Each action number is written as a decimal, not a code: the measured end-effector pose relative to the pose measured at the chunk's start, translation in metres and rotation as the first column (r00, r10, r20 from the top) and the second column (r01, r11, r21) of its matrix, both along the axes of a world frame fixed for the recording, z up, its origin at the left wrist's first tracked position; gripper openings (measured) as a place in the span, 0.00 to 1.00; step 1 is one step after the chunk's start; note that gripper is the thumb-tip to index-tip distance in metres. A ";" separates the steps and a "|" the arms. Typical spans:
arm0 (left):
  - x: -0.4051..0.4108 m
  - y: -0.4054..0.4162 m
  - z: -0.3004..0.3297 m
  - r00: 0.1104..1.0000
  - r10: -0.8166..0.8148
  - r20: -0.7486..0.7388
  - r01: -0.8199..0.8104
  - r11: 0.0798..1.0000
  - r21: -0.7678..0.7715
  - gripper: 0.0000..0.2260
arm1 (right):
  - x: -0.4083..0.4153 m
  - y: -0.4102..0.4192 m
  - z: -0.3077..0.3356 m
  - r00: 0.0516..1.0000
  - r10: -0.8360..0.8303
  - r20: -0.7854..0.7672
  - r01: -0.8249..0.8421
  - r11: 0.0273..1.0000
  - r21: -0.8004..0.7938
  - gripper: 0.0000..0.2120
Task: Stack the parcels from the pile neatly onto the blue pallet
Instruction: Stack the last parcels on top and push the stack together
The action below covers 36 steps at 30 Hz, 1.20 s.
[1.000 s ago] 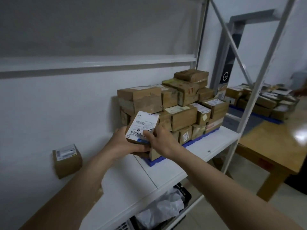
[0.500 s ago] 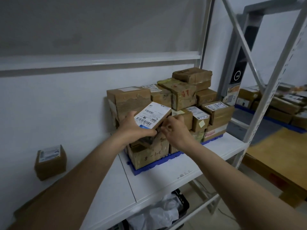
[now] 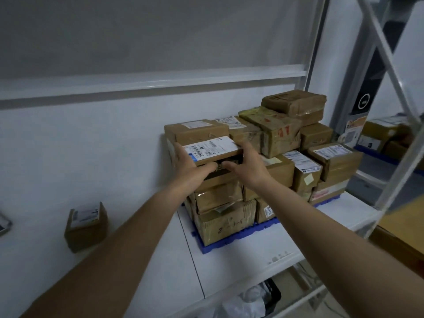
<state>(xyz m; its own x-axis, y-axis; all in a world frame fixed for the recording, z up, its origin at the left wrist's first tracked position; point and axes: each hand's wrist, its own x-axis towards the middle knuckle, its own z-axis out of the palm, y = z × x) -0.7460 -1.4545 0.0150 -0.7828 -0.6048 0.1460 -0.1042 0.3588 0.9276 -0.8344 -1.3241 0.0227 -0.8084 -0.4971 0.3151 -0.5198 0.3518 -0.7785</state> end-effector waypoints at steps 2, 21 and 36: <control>-0.008 0.000 -0.007 1.000 0.014 -0.023 -0.013 0.999 0.030 0.47 | -0.006 -0.005 -0.002 1.000 -0.022 -0.019 0.022 1.000 0.021 0.30; -0.033 -0.009 -0.022 0.971 0.235 0.044 -0.227 0.964 -0.136 0.42 | -0.025 -0.019 -0.011 0.998 -0.055 0.002 0.055 0.997 0.047 0.29; 0.079 -0.019 -0.032 0.923 0.382 0.056 -0.341 0.875 -0.343 0.24 | 0.075 -0.027 -0.002 0.769 0.286 -0.571 -0.195 0.957 0.216 0.11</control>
